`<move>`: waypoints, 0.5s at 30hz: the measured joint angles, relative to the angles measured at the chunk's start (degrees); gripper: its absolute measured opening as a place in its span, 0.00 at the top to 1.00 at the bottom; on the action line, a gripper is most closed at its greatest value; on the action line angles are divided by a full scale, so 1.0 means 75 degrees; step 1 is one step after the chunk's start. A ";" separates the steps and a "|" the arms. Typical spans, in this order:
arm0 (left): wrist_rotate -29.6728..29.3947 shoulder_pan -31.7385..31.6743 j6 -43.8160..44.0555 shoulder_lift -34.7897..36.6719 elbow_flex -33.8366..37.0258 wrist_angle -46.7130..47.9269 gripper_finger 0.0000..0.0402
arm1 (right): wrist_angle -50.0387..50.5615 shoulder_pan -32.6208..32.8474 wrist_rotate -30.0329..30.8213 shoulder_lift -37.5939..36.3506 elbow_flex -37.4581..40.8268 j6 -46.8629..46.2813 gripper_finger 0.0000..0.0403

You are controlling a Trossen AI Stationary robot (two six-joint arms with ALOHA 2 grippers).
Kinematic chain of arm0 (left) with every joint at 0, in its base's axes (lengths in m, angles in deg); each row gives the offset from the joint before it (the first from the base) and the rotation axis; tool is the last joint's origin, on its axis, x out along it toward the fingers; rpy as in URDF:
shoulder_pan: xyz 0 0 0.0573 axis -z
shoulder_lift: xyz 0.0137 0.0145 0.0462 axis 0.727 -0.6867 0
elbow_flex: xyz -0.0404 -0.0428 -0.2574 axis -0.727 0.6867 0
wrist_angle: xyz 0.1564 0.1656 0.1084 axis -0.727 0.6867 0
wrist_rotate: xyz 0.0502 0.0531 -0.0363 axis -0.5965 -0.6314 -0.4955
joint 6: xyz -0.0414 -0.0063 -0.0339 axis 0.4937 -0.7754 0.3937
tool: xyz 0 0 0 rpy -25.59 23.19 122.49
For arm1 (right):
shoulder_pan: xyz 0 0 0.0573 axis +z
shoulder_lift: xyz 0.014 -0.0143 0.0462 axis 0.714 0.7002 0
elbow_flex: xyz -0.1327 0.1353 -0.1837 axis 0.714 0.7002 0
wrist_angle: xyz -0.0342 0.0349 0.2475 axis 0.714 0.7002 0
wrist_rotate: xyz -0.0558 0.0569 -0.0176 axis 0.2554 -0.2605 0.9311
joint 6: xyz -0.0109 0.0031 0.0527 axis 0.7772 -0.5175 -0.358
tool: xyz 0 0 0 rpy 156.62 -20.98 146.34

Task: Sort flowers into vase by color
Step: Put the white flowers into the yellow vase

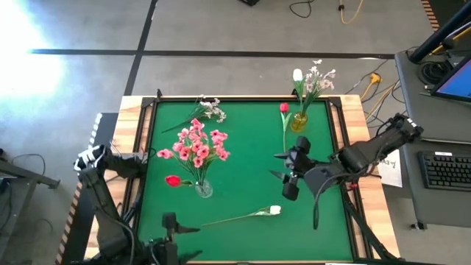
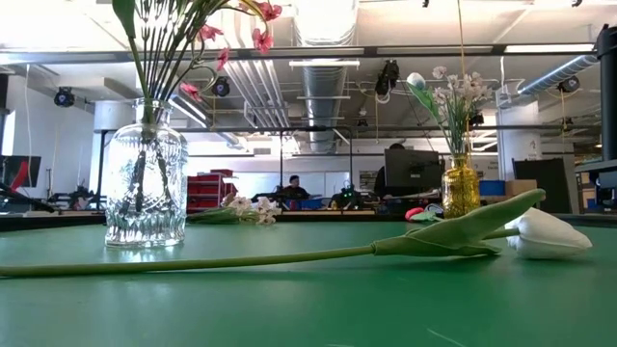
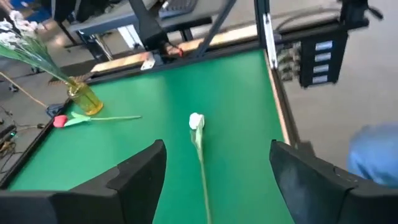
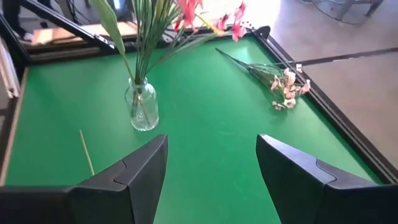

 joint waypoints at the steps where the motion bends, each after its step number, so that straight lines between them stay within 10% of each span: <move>1: -0.0152 0.0007 0.0001 -0.0133 0.0000 -0.0158 0.34 | -0.0006 0.0000 -0.0002 -0.0087 0.0000 0.0012 0.40; 15: -0.0639 -0.0355 0.0512 -0.1475 0.0005 -0.1267 0.36 | -0.1069 0.0000 -0.0516 -0.0835 -0.0008 0.0102 0.39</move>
